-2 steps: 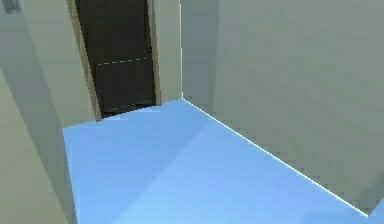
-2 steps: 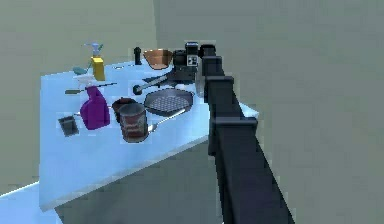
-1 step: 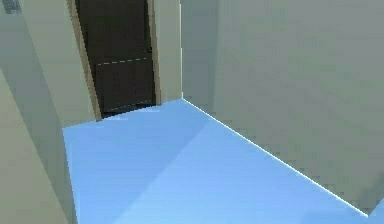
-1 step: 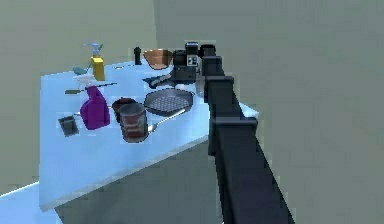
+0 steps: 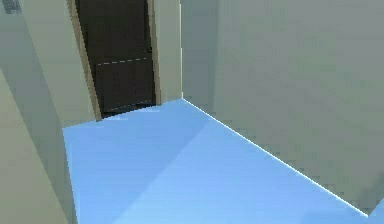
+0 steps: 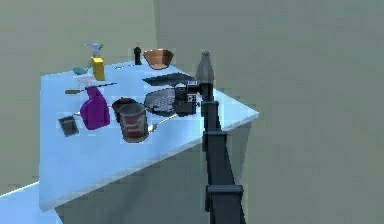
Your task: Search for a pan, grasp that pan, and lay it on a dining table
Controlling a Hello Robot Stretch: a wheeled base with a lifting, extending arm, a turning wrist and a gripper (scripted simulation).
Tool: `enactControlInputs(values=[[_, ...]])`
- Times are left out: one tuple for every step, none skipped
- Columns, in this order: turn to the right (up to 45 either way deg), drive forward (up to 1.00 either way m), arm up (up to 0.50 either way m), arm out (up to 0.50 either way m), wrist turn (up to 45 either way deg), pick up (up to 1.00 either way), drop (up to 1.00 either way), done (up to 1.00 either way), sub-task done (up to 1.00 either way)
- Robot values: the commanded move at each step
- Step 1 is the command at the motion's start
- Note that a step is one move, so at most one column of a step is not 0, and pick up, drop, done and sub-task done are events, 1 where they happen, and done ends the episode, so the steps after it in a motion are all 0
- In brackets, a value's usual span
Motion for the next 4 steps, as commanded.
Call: enactControlInputs(values=[[0.0, 0.00, 0.00, 0.00, 0.0, 1.00, 0.00, 0.00, 0.00], [0.0, 0.00, 0.10, 0.00, 0.0, 0.00, 0.00, 0.00, 0.00], [0.0, 0.00, 0.02, 0.00, 0.0, 0.00, 0.00, 0.00, 0.00], [0.0, 0.00, 0.00, 0.00, -45.0, 0.00, 0.00, 0.00, 0.00]])
